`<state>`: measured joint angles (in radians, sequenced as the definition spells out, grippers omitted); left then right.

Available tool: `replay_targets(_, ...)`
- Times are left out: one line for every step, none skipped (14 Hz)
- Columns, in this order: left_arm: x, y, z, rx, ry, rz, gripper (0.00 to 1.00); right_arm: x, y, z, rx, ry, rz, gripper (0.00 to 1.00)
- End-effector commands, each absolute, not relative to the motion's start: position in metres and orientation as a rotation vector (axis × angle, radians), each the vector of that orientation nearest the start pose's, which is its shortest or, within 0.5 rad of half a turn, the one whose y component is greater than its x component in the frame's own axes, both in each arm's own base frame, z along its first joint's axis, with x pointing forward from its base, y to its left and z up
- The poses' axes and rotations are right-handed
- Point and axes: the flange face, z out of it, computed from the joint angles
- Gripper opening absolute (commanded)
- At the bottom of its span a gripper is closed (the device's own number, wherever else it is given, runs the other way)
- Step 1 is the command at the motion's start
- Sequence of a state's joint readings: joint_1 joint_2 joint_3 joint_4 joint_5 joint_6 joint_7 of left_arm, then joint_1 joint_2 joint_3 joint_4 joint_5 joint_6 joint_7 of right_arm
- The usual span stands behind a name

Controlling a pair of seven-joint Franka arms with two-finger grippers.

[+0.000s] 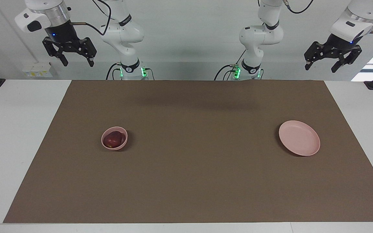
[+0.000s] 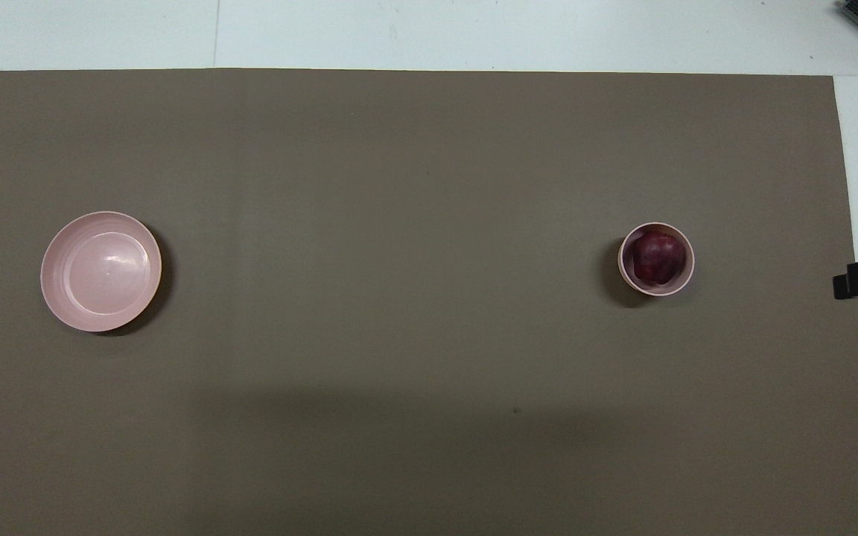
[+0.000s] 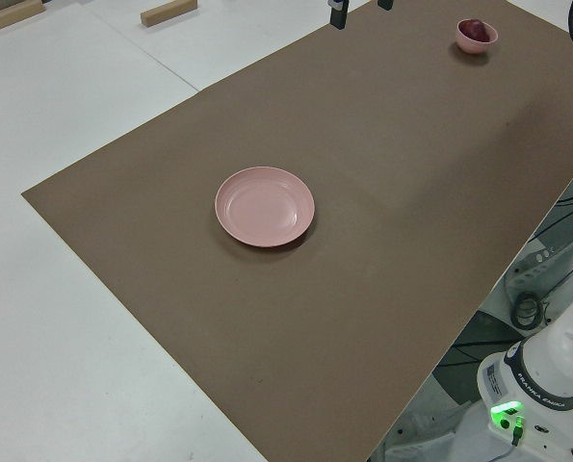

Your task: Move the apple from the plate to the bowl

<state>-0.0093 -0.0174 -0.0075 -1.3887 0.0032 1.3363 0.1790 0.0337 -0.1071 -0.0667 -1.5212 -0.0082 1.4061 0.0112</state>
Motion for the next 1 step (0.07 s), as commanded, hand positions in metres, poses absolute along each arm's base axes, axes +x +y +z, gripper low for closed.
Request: replay_targets(0.5151,-0.0089,0.7033,-3.131,0.299,0.046,1.00,0.4895,-0.0247,0.6884,-3.155,0.044,0.040,1.00)
